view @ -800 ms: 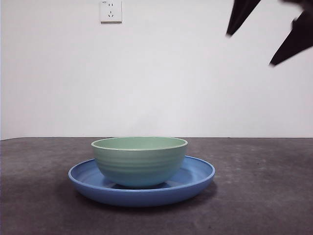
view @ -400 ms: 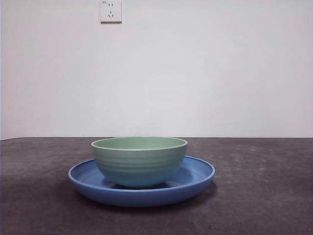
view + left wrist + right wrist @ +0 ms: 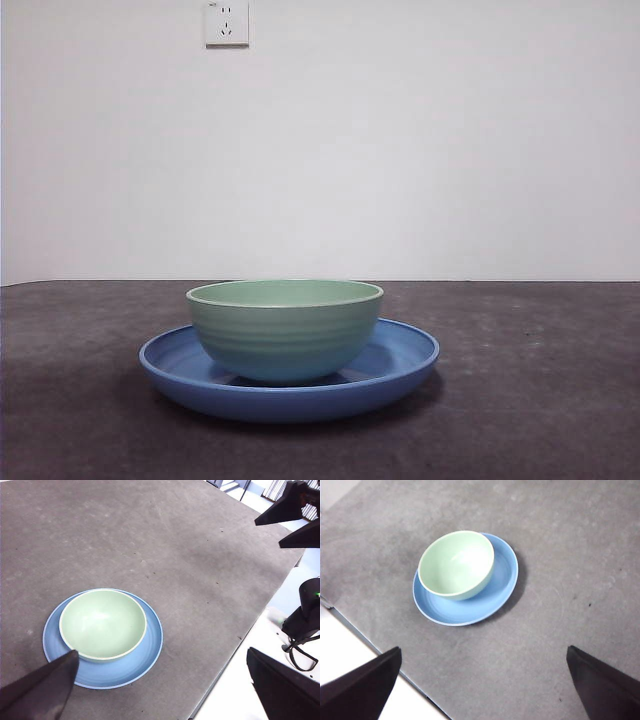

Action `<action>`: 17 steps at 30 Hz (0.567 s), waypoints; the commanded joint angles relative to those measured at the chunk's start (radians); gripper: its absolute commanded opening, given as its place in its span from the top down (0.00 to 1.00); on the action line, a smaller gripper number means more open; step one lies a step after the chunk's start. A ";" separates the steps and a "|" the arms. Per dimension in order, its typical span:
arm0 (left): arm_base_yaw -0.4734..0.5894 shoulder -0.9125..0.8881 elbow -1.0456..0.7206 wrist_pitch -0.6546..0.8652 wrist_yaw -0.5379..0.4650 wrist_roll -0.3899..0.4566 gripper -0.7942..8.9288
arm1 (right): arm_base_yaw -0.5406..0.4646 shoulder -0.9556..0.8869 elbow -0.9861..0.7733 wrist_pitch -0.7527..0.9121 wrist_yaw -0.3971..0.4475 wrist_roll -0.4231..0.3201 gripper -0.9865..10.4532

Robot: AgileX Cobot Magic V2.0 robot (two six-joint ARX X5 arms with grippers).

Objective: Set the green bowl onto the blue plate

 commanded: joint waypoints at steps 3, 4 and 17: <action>-0.006 0.005 0.009 0.012 0.006 -0.002 0.35 | 0.005 -0.014 0.004 0.002 -0.004 -0.005 0.43; -0.006 0.005 0.009 0.009 0.006 -0.002 0.41 | 0.005 -0.014 0.004 0.001 -0.011 -0.005 0.55; -0.006 0.003 0.009 -0.013 0.006 -0.003 0.90 | 0.005 -0.014 0.004 0.006 -0.036 -0.005 0.90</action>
